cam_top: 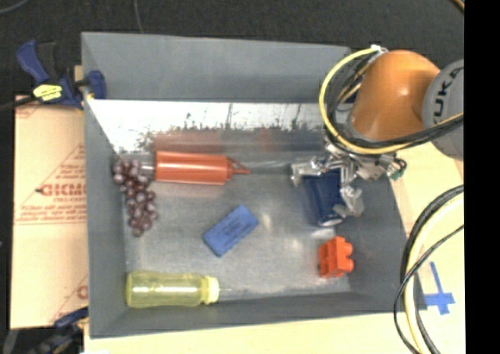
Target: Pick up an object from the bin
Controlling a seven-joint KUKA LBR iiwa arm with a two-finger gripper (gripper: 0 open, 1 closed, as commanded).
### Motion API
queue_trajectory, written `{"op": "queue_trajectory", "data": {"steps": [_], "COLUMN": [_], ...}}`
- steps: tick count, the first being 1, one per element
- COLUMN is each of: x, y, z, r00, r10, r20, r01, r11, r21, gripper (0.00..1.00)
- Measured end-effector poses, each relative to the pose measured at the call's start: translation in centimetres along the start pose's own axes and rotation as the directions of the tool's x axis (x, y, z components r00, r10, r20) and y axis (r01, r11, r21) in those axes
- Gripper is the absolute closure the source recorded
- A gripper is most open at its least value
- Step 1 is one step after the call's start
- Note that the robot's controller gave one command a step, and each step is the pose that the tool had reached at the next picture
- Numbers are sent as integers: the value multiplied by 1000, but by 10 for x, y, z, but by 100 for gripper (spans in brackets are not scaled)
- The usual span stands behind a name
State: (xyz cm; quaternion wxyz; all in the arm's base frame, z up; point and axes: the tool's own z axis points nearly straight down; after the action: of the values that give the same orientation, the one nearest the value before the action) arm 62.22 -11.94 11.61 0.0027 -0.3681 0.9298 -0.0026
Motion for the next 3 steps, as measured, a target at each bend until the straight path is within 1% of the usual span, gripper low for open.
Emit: {"op": "queue_trajectory", "data": {"steps": [1, 2, 3], "x": [-3, -20, -6], "y": [-30, -13, -12], "z": [-23, -6, 9], "r00": [955, 997, 922], "r10": [296, -74, -388], "r20": [5, 3, 5], "r01": [-296, 74, 387], "r11": [955, 997, 922], "r21": [0, 2, 18], "gripper": [0, 0, 0]}}
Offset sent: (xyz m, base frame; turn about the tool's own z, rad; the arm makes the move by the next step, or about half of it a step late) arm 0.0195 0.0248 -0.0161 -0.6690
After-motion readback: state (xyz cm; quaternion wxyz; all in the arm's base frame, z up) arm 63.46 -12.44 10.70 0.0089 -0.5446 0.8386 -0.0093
